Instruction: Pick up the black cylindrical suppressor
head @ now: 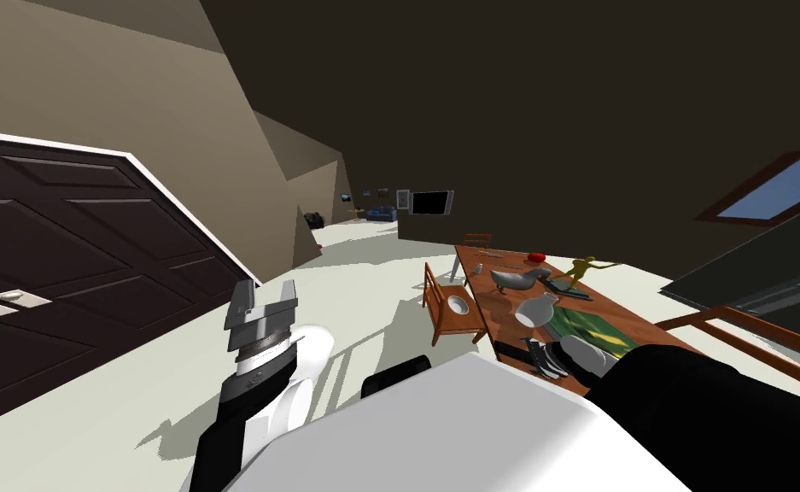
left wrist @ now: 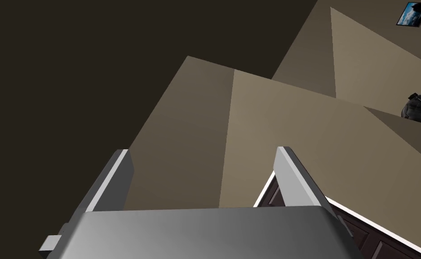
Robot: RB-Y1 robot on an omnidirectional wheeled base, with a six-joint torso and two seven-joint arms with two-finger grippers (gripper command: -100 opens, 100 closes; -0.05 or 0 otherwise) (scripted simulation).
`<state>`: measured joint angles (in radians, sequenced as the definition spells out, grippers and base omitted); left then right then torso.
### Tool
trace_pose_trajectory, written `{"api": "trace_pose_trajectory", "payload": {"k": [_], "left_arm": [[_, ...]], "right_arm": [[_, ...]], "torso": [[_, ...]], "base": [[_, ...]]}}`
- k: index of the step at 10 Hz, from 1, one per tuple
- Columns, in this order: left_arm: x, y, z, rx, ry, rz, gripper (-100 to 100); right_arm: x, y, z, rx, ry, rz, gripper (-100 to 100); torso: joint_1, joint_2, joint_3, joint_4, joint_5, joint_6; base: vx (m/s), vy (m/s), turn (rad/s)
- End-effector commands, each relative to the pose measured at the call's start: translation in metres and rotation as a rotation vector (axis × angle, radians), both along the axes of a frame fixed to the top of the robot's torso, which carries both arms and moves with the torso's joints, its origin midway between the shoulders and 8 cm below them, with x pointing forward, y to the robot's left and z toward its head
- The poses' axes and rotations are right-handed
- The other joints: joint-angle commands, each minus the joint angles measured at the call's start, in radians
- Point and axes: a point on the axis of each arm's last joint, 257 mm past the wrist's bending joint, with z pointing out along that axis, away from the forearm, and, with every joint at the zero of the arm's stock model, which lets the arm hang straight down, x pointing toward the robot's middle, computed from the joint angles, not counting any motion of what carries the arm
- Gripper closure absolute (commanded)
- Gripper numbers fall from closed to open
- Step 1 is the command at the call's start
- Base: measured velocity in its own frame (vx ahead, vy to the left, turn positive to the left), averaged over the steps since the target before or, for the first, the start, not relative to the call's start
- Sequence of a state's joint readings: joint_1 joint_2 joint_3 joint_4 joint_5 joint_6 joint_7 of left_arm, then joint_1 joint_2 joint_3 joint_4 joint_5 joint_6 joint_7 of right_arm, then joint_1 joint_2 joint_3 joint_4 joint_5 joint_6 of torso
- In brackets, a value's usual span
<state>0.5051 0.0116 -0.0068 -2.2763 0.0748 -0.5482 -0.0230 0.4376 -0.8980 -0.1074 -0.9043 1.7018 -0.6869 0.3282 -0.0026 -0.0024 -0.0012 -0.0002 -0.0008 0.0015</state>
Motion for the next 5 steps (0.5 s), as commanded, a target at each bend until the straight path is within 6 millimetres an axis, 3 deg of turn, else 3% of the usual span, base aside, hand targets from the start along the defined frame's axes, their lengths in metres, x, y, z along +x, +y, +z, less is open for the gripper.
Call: {"api": "trace_pose_trajectory", "payload": {"k": [1,2,3,5], "left_arm": [[0.000,0.000,0.000,0.000,0.000,0.000,0],[0.000,0.000,0.000,0.000,0.000,0.000,0],[0.000,0.000,0.000,0.000,0.000,0.000,0],[0.000,0.000,0.000,0.000,0.000,0.000,0]], "right_arm": [[-0.002,0.002,-0.001,0.010,-0.013,-0.013,-100],[-0.001,0.003,-0.001,0.014,-0.018,-0.018,-100],[-0.016,0.003,-0.006,0.006,0.002,-0.013,-100],[-0.011,0.006,-0.005,0.027,-0.026,-0.041,-100]], "torso": [[0.000,0.000,0.000,0.000,0.000,0.000],[0.000,0.001,0.000,0.000,0.000,0.001],[0.000,0.000,0.000,0.000,0.000,0.001],[0.000,0.001,0.001,0.000,0.000,0.001]], "base": [[-0.029,-0.011,0.133],[-0.016,-0.006,-0.012],[-0.027,-0.002,0.178],[-0.021,-0.003,0.067]]}}
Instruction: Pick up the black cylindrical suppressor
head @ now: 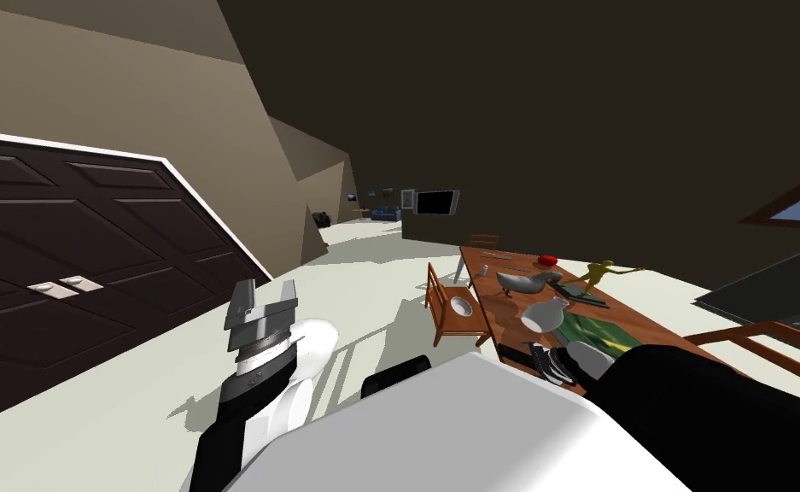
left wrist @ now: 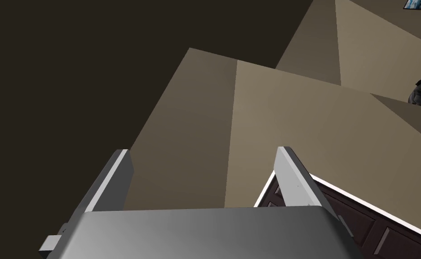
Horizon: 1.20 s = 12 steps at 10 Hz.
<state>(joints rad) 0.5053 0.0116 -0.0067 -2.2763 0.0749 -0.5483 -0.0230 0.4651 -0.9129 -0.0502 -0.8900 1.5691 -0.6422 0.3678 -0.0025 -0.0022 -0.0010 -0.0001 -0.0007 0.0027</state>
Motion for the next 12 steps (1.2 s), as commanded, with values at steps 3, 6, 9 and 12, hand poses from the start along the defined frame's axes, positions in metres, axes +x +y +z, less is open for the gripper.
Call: {"api": "trace_pose_trajectory", "payload": {"k": [3,6,9,12], "left_arm": [[0.000,0.000,0.000,0.000,0.000,0.000,0],[0.000,0.000,0.000,0.000,0.000,0.000,0],[0.000,0.000,0.000,0.000,0.000,0.000,0],[0.000,0.000,0.000,0.000,0.000,0.000,0]], "right_arm": [[-0.009,0.003,-0.004,0.014,-0.012,-0.033,-100],[-0.021,0.003,-0.007,0.020,-0.015,-0.062,-100],[-0.033,0.002,-0.010,0.022,-0.017,-0.093,-100],[-0.047,0.001,-0.012,0.020,-0.016,-0.126,-100]], "torso": [[0.000,0.000,0.000,0.000,0.000,0.000],[0.000,0.001,0.000,0.000,0.000,0.000],[0.000,0.000,0.000,0.000,0.000,0.000],[0.000,0.000,0.000,0.000,0.000,0.000]], "base": [[-0.021,-0.004,0.101],[-0.023,-0.002,0.104],[-0.022,-0.002,0.105],[-0.022,-0.002,0.105]]}}
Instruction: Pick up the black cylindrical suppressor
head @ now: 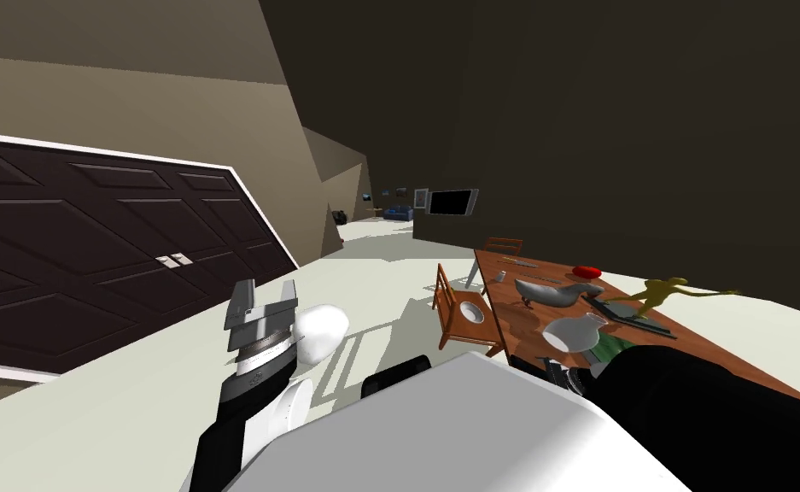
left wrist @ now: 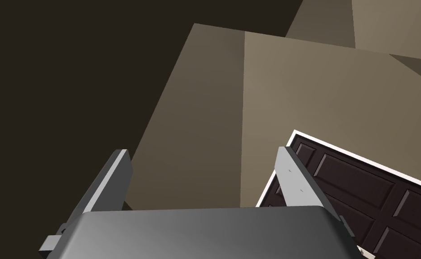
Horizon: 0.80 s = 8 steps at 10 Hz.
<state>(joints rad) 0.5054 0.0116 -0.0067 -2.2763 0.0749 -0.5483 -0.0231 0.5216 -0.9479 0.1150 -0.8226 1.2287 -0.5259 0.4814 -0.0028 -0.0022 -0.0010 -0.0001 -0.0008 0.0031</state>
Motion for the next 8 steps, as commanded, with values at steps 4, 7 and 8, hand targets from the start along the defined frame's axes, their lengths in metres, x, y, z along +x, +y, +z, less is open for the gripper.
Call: {"api": "trace_pose_trajectory", "payload": {"k": [4,7,8], "left_arm": [[0.000,0.000,0.000,0.000,0.000,0.000,0],[0.000,0.000,0.000,0.000,0.000,0.000,0],[0.000,0.000,0.000,0.000,0.000,0.000,0]], "right_arm": [[-0.035,-0.007,-0.003,-0.024,0.031,-0.046,-100],[-0.052,-0.011,-0.003,-0.036,0.041,-0.082,-100],[-0.049,-0.011,-0.002,-0.029,0.024,-0.104,-100]], "torso": [[-0.002,0.000,0.000,0.000,-0.001,0.000],[-0.002,0.000,0.000,0.000,-0.001,0.000],[-0.002,0.001,0.000,0.000,-0.001,-0.001]], "base": [[-0.023,0.001,0.122],[-0.022,0.001,0.105],[-0.026,-0.003,0.135]]}}
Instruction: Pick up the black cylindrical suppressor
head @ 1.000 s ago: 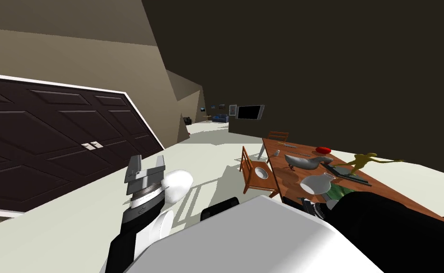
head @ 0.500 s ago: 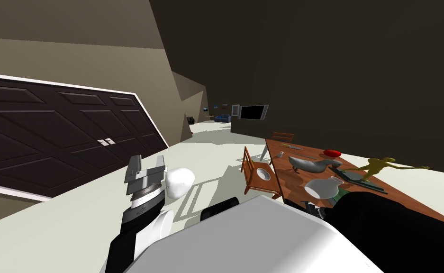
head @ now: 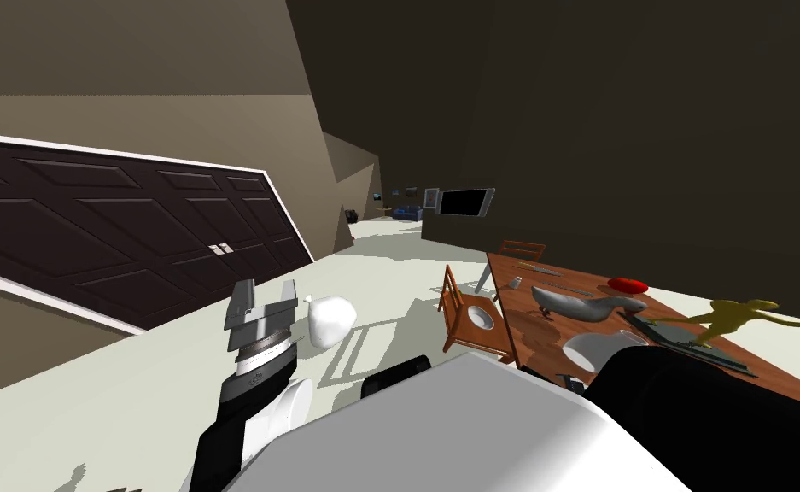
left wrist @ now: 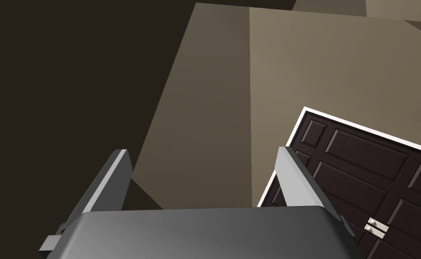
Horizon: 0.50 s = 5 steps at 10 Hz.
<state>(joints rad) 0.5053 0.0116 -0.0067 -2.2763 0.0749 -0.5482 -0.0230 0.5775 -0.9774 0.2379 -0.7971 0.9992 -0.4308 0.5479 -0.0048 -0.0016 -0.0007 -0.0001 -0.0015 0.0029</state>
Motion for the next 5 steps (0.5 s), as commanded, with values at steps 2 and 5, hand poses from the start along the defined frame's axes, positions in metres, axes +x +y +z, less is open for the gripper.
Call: {"api": "trace_pose_trajectory", "payload": {"k": [2,5], "left_arm": [[0.000,0.000,0.000,0.000,0.000,0.000,0],[0.000,0.000,0.000,0.000,0.000,0.000,0]], "right_arm": [[-0.021,-0.008,0.000,-0.023,0.026,-0.024,-100],[-0.016,-0.008,0.001,-0.015,0.003,-0.053,-100]], "torso": [[0.000,0.000,0.000,0.000,0.000,0.000],[-0.005,0.000,0.000,0.000,-0.002,0.001]], "base": [[-0.020,0.006,0.105],[-0.013,0.002,0.031]]}}
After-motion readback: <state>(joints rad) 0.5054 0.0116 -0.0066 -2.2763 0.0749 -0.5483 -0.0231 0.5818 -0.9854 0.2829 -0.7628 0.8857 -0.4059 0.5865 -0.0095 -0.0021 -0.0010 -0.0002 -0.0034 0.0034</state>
